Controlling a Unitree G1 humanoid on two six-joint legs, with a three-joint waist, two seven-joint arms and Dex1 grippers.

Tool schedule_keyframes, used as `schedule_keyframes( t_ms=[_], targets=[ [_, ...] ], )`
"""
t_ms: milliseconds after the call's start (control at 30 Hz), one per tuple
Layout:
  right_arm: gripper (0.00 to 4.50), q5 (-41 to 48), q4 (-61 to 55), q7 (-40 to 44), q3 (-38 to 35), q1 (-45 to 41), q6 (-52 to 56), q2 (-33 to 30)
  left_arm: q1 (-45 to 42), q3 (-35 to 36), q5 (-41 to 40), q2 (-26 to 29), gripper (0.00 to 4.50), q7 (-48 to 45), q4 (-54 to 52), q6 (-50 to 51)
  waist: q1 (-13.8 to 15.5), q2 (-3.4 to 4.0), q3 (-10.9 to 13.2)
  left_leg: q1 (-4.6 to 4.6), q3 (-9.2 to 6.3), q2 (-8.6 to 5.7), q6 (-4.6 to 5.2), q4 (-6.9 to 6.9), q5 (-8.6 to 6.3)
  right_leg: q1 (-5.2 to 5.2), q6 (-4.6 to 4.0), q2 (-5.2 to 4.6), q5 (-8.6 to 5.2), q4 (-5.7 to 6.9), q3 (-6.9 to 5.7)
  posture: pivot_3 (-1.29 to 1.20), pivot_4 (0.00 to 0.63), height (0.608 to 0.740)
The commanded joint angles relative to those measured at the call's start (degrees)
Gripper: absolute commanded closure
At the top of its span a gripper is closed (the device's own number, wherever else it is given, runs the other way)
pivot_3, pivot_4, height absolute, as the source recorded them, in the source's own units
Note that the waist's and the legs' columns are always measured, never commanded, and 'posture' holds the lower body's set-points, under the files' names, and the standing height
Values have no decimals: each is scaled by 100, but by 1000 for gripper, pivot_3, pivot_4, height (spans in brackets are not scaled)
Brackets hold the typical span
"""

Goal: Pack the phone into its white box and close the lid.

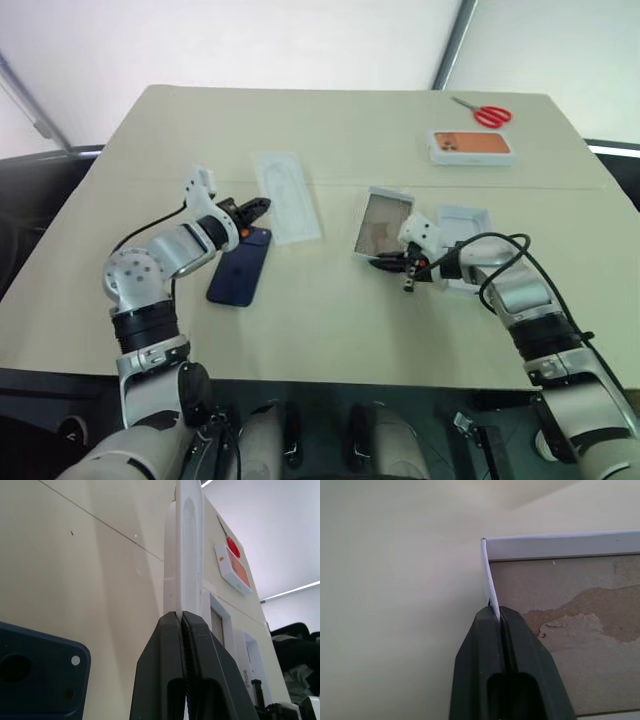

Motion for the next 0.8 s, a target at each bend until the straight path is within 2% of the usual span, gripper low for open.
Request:
schedule_keyframes(
  t_ms=[33, 267, 400, 500, 567, 633, 767, 800],
  targets=[
    [4458, 95, -443, 360, -42, 111, -488, -70, -128, -105, 20, 114, 4500, -112, -263, -155, -2, 0, 0, 0, 0, 0, 0, 0, 0, 0, 0, 1, 0, 0, 0, 0, 150, 738],
    [4458, 199, -987, 558, -106, 403, -810, -26, -359, 190, -645, -58, 4500, 64, 56, 116, 29, -5, 3, 0, 0, 0, -1, 1, 0, 0, 1, -2, 0, -1, 0, 0, 150, 738],
    [4458, -185, -1139, 403, 168, 589, -1211, 59, -420, 204, -933, -33, 4500, 130, 213, 379, 14, -5, 3, 1, -2, 0, -1, 0, 1, 0, 1, -1, 0, 1, 0, 0, 150, 738],
    [4458, 76, -1243, 433, 123, 659, -893, 187, -396, 126, -954, -43, 4500, 188, 275, 434, 7, -6, 3, 1, -1, 0, -2, 0, 1, 0, 1, -1, 0, 1, 0, 0, 150, 738],
    [3862, 127, -1239, 576, 138, 673, -840, 172, -389, 109, -970, -96, 4500, 232, 291, 414, 6, -6, 4, 1, -1, 0, -2, 1, 1, 0, 1, 0, 0, 2, 0, 0, 150, 738],
    [3126, -129, -1131, 277, 134, 641, -1081, 214, -341, 2, -926, -152, 4500, 188, 212, 391, 14, -6, 4, 0, -1, 0, -2, 1, 1, 1, 1, 0, 0, 1, 0, 0, 150, 738],
    [977, 49, -1244, 192, -43, 592, -923, 173, -197, -181, -957, -248, 4500, 120, 24, 514, 21, -6, 4, 0, -1, -1, -2, 2, 1, 1, 1, -1, 0, 1, 1, 0, 150, 738],
    [977, 190, -1300, 179, -157, 582, -796, 145, -146, -252, -935, -240, 4500, 95, -34, 553, 18, -6, 4, 0, -1, -1, -2, 1, 1, 1, 1, -1, 0, 1, 1, 0, 150, 738]
  ],
)
